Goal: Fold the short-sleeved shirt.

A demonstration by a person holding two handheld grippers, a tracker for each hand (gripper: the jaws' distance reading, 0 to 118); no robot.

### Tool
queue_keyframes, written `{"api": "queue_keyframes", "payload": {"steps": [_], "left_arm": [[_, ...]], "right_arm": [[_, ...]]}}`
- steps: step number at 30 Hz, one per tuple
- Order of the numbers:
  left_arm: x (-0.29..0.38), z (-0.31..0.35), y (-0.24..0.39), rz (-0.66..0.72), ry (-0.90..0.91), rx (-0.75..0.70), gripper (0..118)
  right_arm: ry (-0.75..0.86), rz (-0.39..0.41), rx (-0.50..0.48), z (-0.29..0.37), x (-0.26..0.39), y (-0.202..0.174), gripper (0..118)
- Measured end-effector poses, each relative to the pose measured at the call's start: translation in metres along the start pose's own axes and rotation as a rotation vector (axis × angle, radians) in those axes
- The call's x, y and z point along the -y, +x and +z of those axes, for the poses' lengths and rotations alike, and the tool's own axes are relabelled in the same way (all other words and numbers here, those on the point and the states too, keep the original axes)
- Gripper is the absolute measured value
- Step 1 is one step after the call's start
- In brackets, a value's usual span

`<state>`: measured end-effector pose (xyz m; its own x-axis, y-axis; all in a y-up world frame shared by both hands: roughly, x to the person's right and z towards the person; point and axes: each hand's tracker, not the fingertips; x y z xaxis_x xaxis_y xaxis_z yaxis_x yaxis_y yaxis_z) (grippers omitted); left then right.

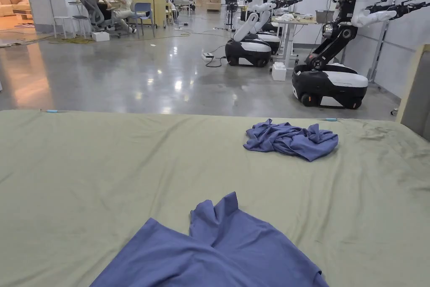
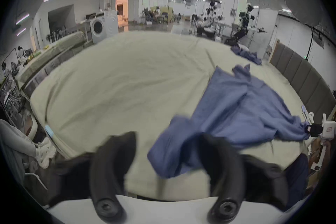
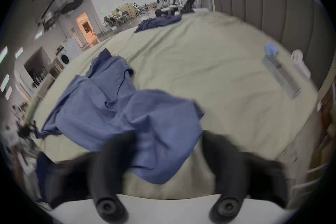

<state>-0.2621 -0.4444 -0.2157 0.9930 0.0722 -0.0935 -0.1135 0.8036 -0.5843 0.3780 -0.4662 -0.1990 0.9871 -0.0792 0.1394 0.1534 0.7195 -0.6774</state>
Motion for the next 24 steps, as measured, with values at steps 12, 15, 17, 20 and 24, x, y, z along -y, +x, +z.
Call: {"api": "queue_keyframes", "payload": {"steps": [12,15,17,20,24], "left_arm": [[-0.055,0.065,0.081,-0.068,0.402,0.173,60],[-0.037,0.051,0.102,-0.128,0.295,0.177,1],[-0.031,0.038,0.105,-0.122,0.186,0.27,1],[-0.034,0.009,0.102,-0.137,0.11,0.296,0],[-0.093,-0.048,0.12,-0.172,0.072,0.307,1]], "right_arm": [[0.383,-0.04,-0.128,0.075,-0.037,-0.02,43],[0.36,-0.082,-0.104,0.067,-0.023,-0.025,5],[0.282,-0.066,-0.123,0.059,-0.014,-0.026,5],[0.262,-0.051,-0.122,0.053,-0.006,-0.025,5],[0.268,-0.054,-0.111,0.052,-0.009,-0.028,5]]}}
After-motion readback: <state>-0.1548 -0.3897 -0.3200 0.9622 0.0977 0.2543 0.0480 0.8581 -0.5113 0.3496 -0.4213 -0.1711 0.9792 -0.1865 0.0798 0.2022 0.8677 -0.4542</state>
